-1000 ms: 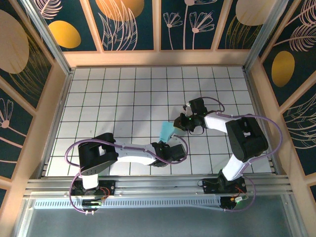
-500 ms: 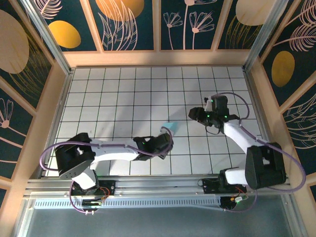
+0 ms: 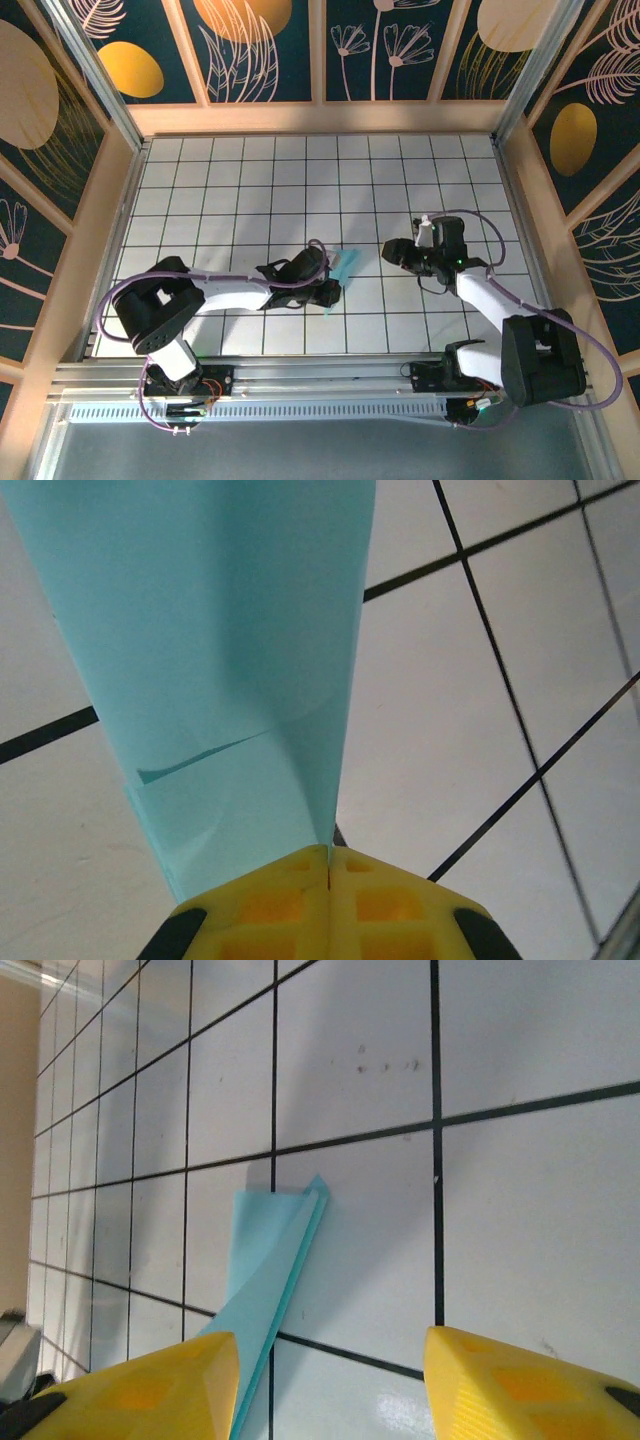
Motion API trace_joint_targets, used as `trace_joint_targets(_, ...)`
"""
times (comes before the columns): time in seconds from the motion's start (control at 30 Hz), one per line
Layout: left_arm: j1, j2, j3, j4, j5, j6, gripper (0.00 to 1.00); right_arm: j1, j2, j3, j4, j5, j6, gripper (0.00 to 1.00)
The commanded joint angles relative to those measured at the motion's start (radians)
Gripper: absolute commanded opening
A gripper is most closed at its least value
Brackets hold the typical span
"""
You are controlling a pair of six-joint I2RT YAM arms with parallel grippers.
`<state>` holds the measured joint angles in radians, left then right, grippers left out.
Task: Fold a paper plane with a square sheet of paper (fold left side to right side)
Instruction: Fold the wing for the fifth time at the center of the table.
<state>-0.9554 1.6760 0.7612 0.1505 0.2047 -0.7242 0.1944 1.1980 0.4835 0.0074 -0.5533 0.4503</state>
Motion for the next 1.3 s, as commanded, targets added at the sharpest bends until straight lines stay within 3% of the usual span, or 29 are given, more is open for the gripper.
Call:
trace_joint_targets(0.0,0.027,0.024,-0.029,0.173,0.117,-0.132,0.00,0.001,-0.024,-0.045,0.089,-0.060,0.025,0.50)
trace_joint_targets(0.27,0.070,0.084,-0.140,0.512,0.208,-0.341,0.00,0.046,-0.010,-0.123,0.247,-0.082,0.114,0.47)
trace_joint_targets(0.7,0.088,0.137,-0.270,0.890,0.238,-0.490,0.00,0.186,0.142,-0.094,0.408,-0.016,0.218,0.45)
trace_joint_targets(1.0,0.097,0.201,-0.317,1.079,0.255,-0.567,0.00,0.235,0.226,-0.053,0.445,-0.001,0.247,0.47)
trace_joint_targets(1.27,0.099,0.238,-0.332,1.146,0.258,-0.594,0.00,0.251,0.270,-0.030,0.457,0.018,0.264,0.47)
